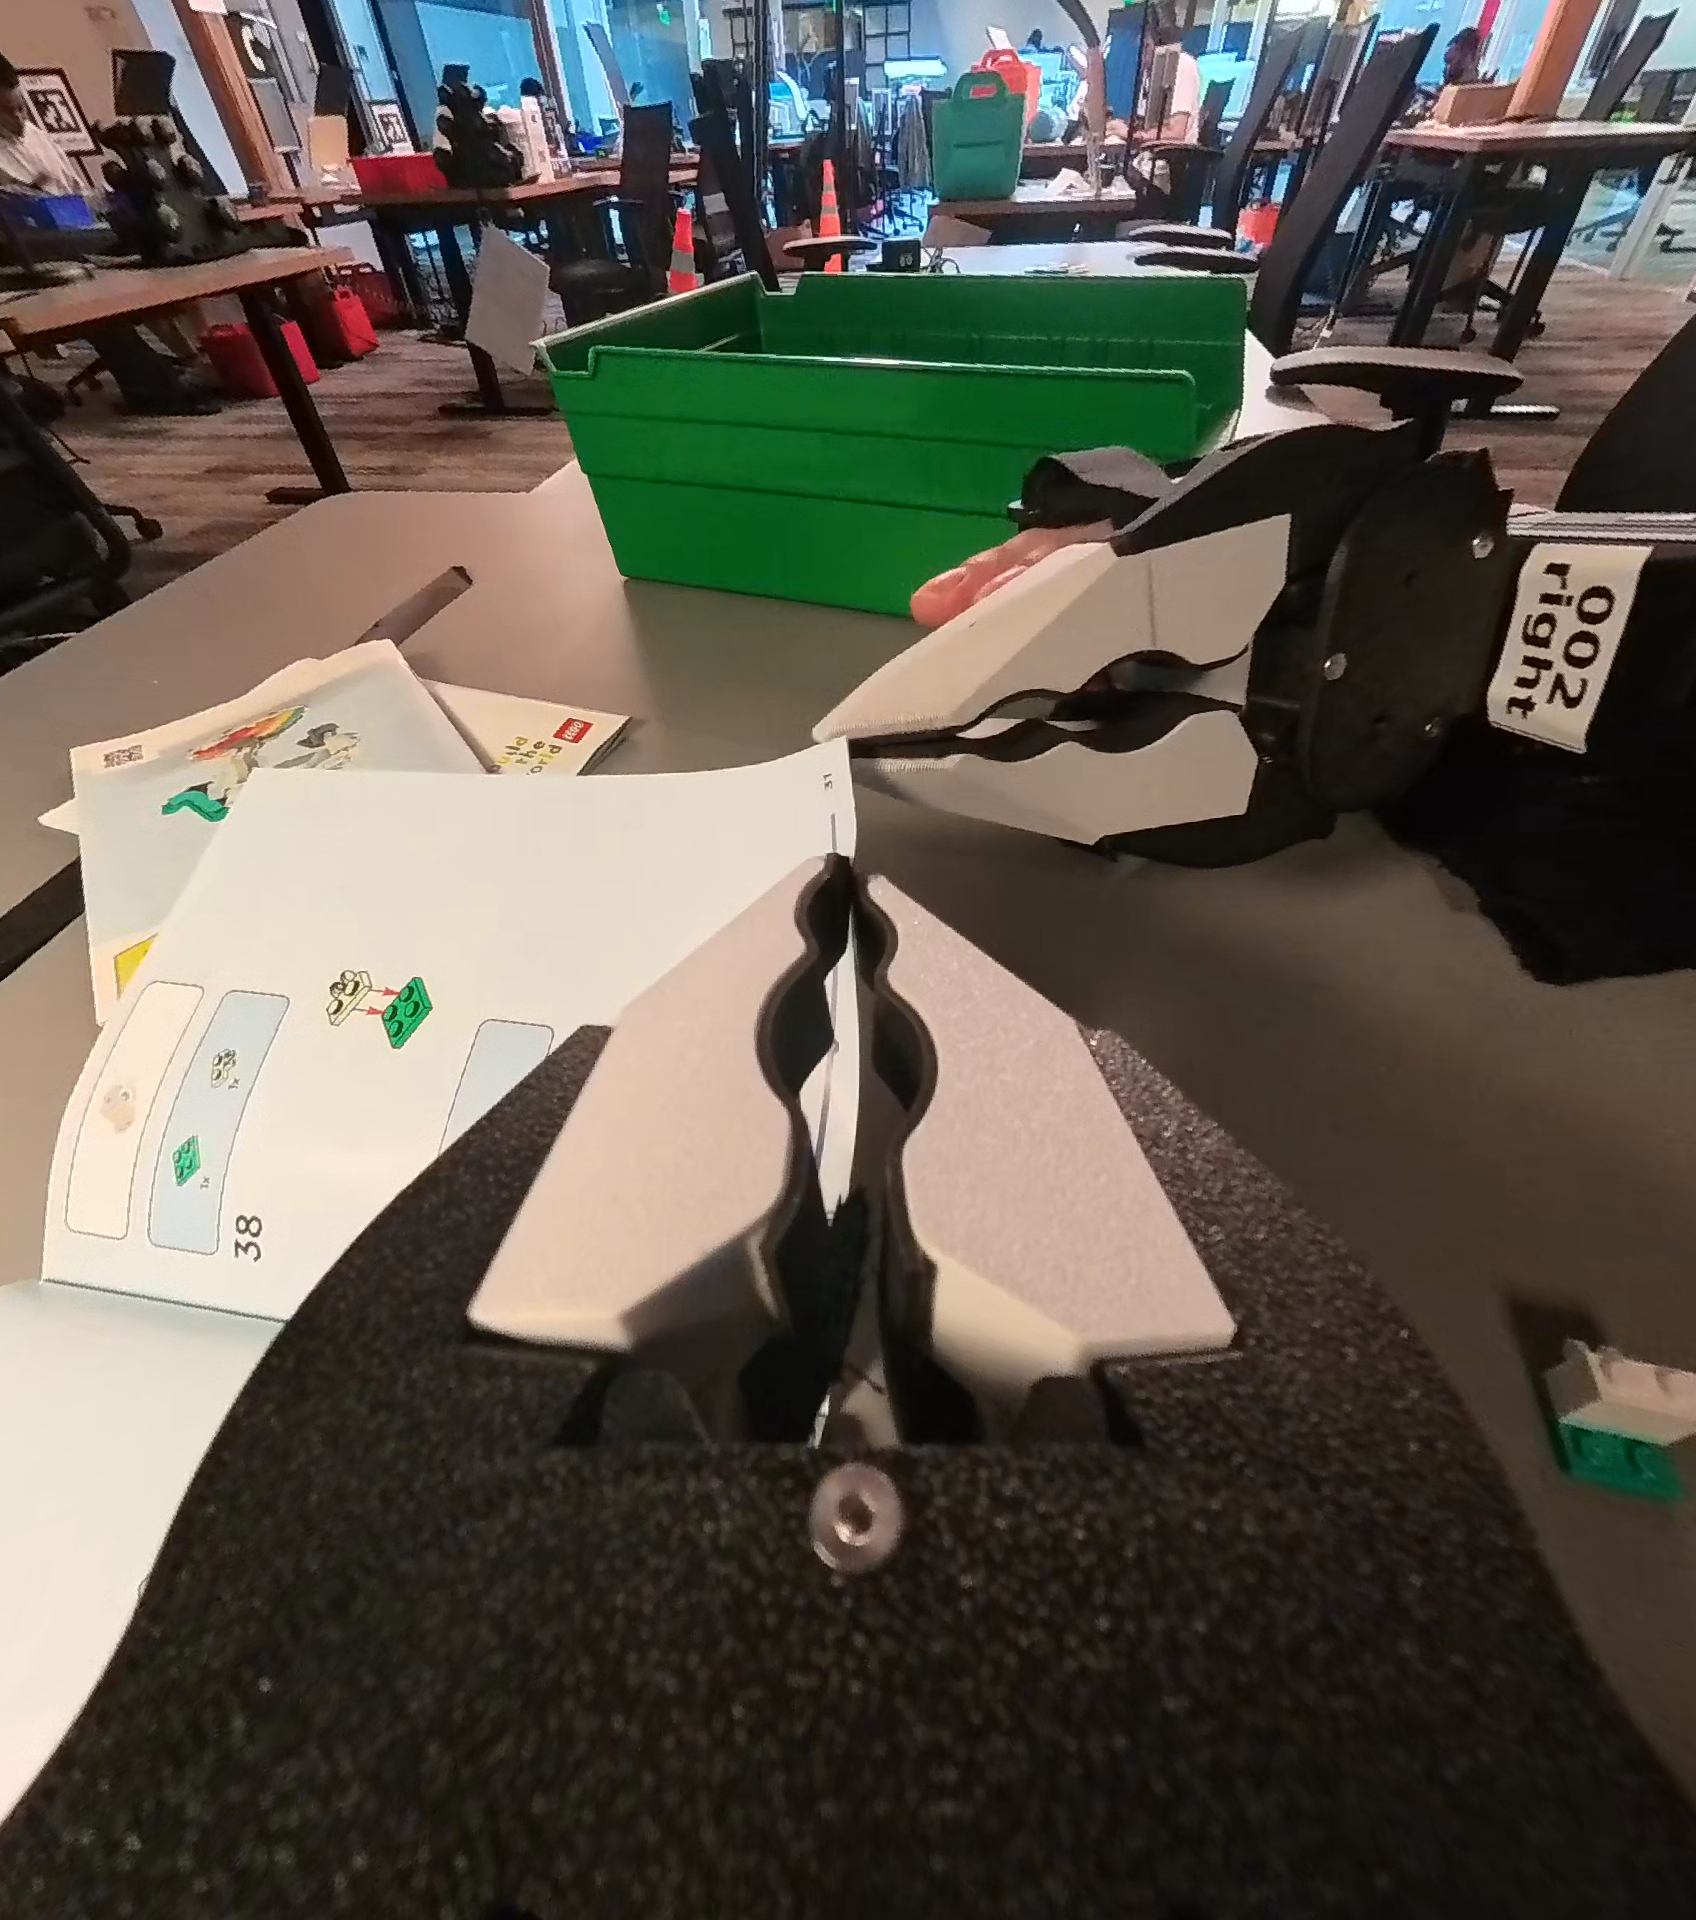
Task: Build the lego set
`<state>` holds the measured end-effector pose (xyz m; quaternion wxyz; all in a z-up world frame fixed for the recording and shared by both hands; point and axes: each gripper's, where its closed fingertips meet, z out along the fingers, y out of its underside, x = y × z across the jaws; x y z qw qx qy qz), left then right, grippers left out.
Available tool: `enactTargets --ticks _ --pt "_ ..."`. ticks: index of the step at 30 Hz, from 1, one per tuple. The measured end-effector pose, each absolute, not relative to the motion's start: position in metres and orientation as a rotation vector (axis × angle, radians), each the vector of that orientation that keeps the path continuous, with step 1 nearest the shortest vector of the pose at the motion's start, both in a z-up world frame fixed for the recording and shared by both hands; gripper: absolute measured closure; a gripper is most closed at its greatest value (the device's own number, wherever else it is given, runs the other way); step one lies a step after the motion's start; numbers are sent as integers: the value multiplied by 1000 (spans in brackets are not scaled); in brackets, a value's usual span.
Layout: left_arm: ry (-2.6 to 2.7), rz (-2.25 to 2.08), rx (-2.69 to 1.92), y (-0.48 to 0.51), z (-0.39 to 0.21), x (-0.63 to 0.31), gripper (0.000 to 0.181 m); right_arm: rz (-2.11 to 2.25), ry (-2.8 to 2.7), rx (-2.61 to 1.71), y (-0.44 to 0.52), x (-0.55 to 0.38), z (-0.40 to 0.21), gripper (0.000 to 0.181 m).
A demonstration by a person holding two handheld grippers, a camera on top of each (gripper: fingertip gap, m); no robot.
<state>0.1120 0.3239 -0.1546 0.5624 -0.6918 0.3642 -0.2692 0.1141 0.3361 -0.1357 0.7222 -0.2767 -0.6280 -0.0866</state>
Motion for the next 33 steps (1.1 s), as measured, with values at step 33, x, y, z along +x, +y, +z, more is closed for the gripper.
enactTargets --ticks 33 --pt "864 -648 -1638 325 -156 113 181 -174 -1405 -609 334 114 -137 181"
